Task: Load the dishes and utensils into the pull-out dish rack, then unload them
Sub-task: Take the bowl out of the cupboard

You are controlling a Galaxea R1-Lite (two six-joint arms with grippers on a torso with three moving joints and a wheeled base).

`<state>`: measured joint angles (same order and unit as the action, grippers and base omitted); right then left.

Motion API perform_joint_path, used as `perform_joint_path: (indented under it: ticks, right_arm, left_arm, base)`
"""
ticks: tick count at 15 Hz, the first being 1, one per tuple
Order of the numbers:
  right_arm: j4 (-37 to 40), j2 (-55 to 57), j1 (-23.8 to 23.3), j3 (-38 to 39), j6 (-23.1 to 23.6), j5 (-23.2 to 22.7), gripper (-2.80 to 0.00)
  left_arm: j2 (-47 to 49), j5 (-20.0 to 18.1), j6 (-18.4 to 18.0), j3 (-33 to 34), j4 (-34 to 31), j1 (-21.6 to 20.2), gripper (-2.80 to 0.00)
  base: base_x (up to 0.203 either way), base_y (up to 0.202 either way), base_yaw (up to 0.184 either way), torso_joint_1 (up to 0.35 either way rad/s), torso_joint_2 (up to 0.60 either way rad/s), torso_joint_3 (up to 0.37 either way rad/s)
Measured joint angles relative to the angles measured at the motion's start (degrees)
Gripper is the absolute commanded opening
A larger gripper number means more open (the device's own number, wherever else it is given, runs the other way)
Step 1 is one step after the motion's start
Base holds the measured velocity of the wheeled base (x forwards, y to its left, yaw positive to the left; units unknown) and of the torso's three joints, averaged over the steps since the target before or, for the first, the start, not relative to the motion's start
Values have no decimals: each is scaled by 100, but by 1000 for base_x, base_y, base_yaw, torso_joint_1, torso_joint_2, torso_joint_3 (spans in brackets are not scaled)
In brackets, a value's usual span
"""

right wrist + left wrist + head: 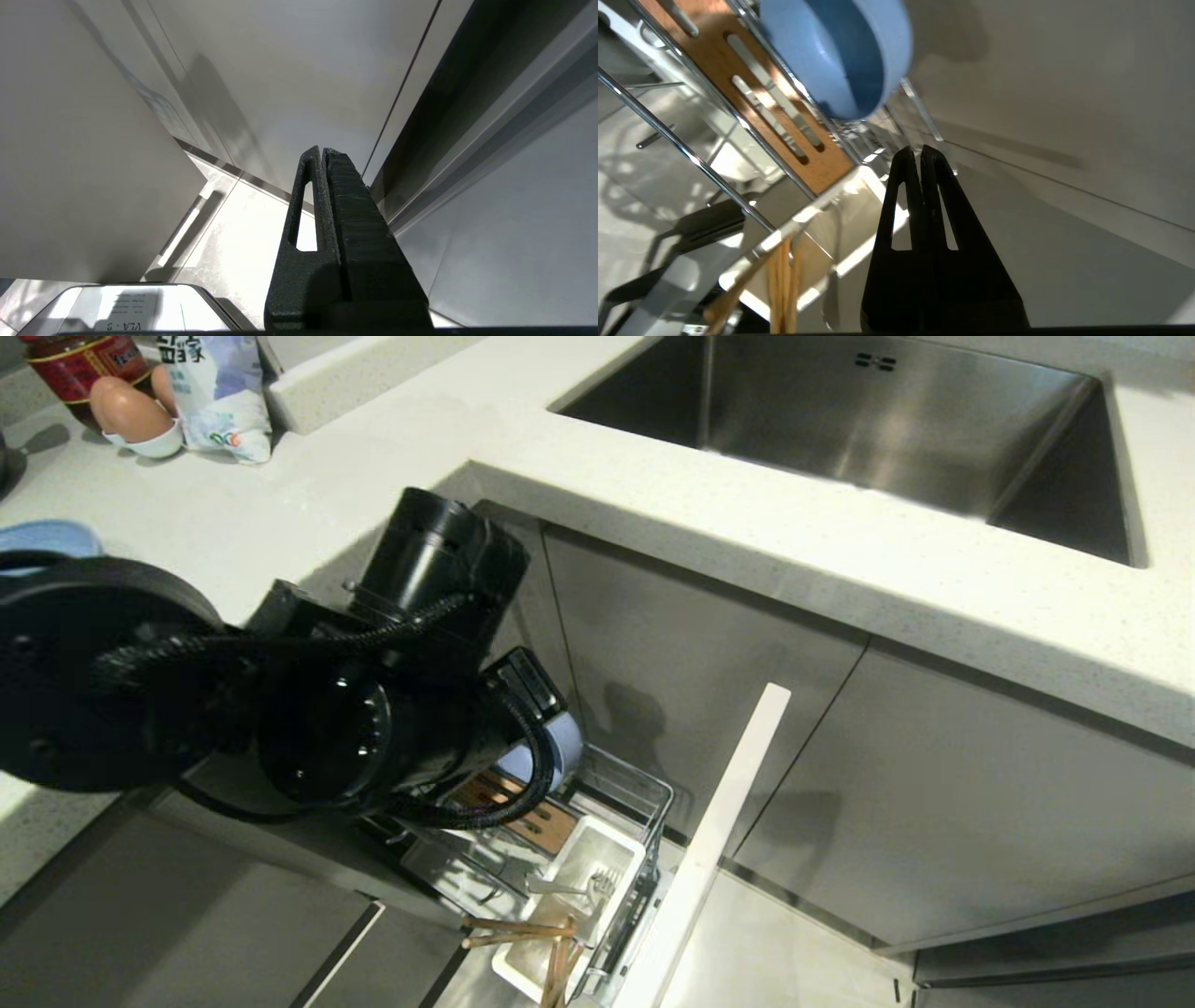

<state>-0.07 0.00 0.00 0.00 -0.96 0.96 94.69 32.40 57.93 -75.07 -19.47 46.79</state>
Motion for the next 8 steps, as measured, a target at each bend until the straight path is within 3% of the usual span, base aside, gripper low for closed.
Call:
perform_joint_path:
  ticks: [5, 8]
  right_arm:
    - [0, 0, 0, 0, 0, 0, -280]
    - [0, 0, 0, 0, 0, 0, -280]
  left_arm:
    - [366, -23, -18, 194, 319, -219, 0]
    - [591, -260, -60, 266, 701, -378, 0]
  base:
    - [0, 0, 0, 0, 0, 0]
    - [0, 0, 0, 0, 0, 0]
